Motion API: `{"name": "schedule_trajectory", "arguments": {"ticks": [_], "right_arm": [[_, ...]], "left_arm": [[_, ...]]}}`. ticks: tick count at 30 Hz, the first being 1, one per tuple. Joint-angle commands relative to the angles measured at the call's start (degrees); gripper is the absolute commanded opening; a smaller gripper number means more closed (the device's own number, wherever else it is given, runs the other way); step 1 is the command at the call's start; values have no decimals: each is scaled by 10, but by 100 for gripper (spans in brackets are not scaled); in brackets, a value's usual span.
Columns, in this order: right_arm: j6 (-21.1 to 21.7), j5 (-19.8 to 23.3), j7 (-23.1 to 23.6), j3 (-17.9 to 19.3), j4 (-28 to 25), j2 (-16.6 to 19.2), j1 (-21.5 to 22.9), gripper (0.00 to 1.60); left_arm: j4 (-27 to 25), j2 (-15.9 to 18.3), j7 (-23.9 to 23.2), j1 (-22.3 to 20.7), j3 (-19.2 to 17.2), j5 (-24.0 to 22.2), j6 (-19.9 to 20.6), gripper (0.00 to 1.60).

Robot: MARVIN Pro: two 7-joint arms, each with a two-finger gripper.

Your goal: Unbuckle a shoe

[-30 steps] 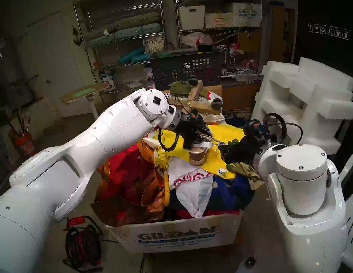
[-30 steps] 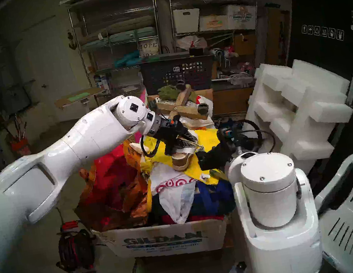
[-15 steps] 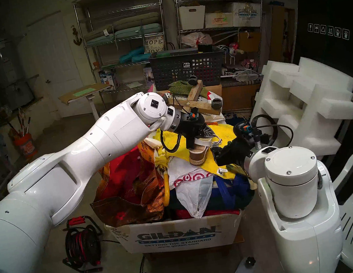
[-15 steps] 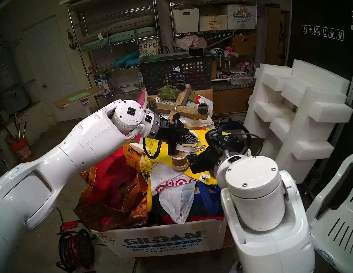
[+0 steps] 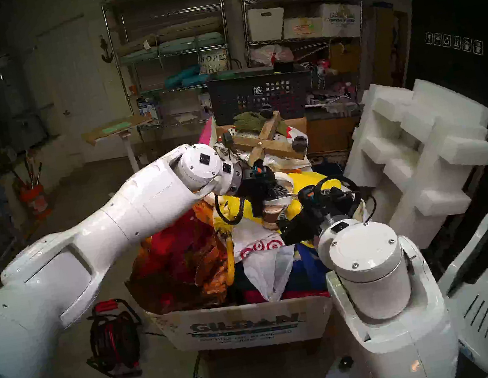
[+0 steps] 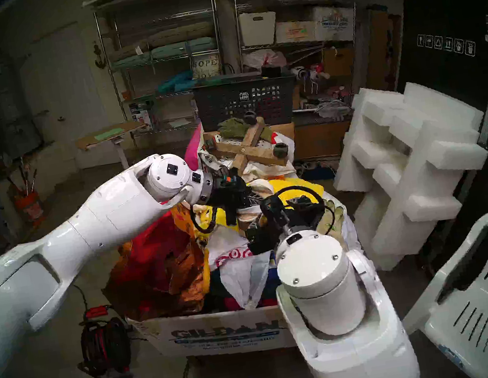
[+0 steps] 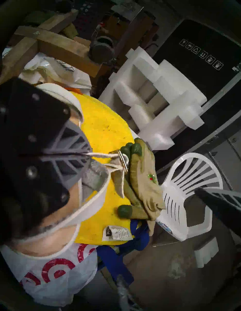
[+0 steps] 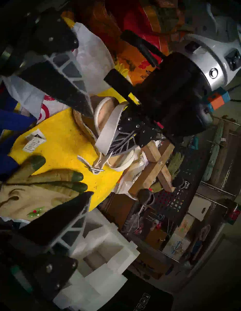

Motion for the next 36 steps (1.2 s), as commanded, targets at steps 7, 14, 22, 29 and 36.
{"name": "schedule_trajectory", "arguments": {"ticks": [7, 14, 22, 29, 36], "right_arm": [[0, 17, -67, -24, 34, 7, 22, 159], [0, 16, -75, -22, 50, -3, 38, 117], [0, 11, -81, -14, 52, -11, 45, 75], [0, 3, -77, -6, 59, -16, 49, 76], [0, -1, -60, 3, 66, -19, 50, 77]], "left_arm": [[-31, 25, 15, 2, -13, -8, 7, 0], [-40, 31, 15, 4, -13, -12, 7, 0], [-46, 35, 15, 5, -12, -15, 6, 0], [-48, 37, 16, 5, -11, -16, 4, 0], [-49, 37, 17, 4, -10, -16, 3, 0]]}}
